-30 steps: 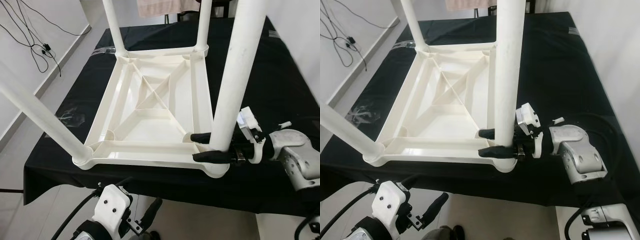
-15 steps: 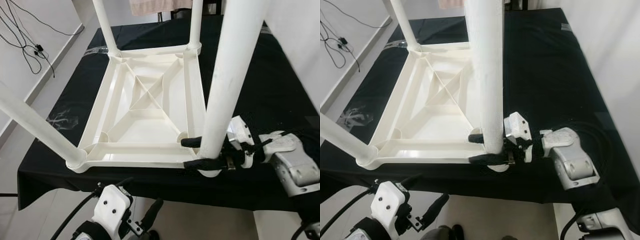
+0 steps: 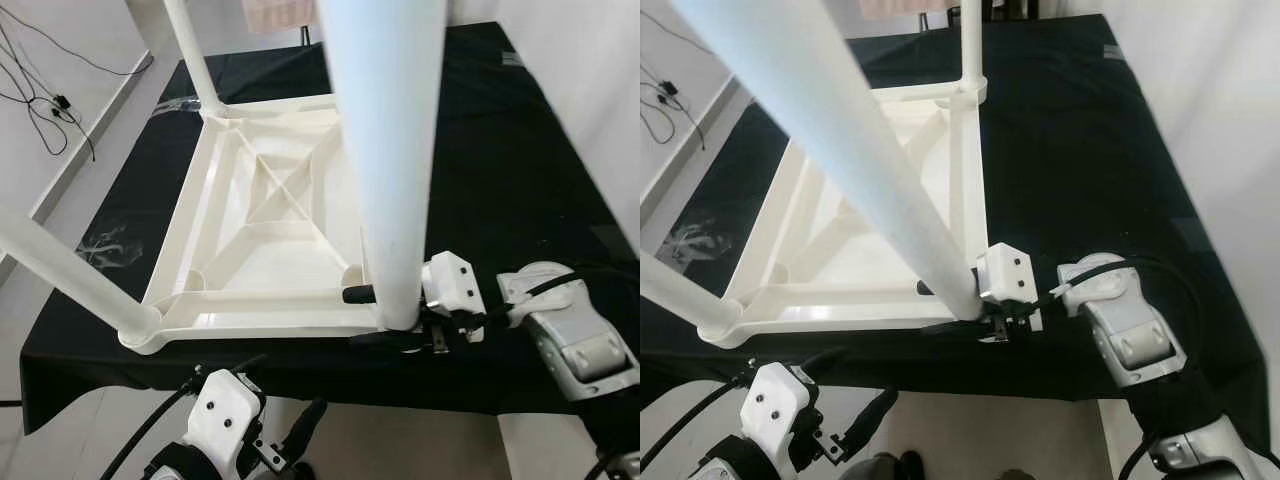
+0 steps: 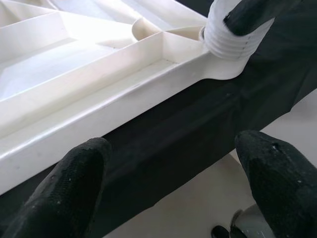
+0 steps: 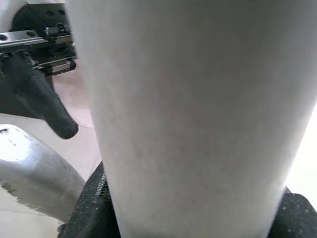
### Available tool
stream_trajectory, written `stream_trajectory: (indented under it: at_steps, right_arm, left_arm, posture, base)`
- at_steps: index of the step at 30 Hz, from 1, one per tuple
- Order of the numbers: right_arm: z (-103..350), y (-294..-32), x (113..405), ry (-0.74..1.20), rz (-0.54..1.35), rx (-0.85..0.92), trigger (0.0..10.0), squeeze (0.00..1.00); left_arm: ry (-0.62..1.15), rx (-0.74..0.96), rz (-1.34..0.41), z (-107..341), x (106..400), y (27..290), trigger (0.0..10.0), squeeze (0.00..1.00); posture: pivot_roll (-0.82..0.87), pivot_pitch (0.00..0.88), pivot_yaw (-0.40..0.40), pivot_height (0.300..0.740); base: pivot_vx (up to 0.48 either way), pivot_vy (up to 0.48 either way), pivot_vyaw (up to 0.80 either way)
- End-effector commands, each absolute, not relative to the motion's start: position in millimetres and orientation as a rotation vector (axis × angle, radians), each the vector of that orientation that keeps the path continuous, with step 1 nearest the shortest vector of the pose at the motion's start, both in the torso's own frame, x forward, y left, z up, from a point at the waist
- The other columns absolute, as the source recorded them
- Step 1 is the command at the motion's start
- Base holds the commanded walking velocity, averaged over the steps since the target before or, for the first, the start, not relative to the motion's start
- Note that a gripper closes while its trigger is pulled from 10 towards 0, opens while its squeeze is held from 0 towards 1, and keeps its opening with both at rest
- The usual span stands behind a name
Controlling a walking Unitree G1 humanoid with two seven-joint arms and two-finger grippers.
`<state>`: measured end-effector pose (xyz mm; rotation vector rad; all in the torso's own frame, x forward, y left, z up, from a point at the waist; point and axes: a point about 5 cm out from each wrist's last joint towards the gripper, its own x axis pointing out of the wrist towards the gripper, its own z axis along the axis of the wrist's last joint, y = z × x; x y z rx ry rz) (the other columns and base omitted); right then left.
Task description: Building children table
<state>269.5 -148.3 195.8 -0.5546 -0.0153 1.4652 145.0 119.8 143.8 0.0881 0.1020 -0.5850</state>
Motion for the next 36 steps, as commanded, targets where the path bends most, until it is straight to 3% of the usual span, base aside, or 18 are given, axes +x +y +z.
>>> stream_trajectory:
  at_steps: [1,16,24,36]
  right_arm:
    - [149.3,-154.7,264.3,0.245,1.441,-0.53,10.0,0.0]
    - [181.1,-168.2,296.0,0.166,1.302,-0.213,10.0,0.0]
    - [171.7,-172.6,288.7,0.235,1.394,-0.105,10.0,0.0]
    - [171.9,-179.2,282.4,0.271,1.491,-0.084,10.0,0.0]
  left_arm:
    - [0.129,0.097,-0.589,142.1,142.8,122.8,10.0,0.0]
    - [0.129,0.096,-0.587,141.9,143.2,122.0,10.0,0.0]
    - [0.133,0.098,-0.588,142.2,142.0,122.4,10.0,0.0]
    - [0.135,0.102,-0.588,142.4,141.9,122.8,10.0,0.0]
  posture:
    - [0.04,0.247,0.092,0.74]
    - [0.04,0.253,0.082,0.74]
    - [0.05,0.256,0.086,0.74]
    - [0.05,0.257,0.085,0.74]
  base:
    - [0.0,0.0,0.0]
    - [0.0,0.0,0.0]
    - [0.0,0.0,0.0]
    - [0.0,0.0,0.0]
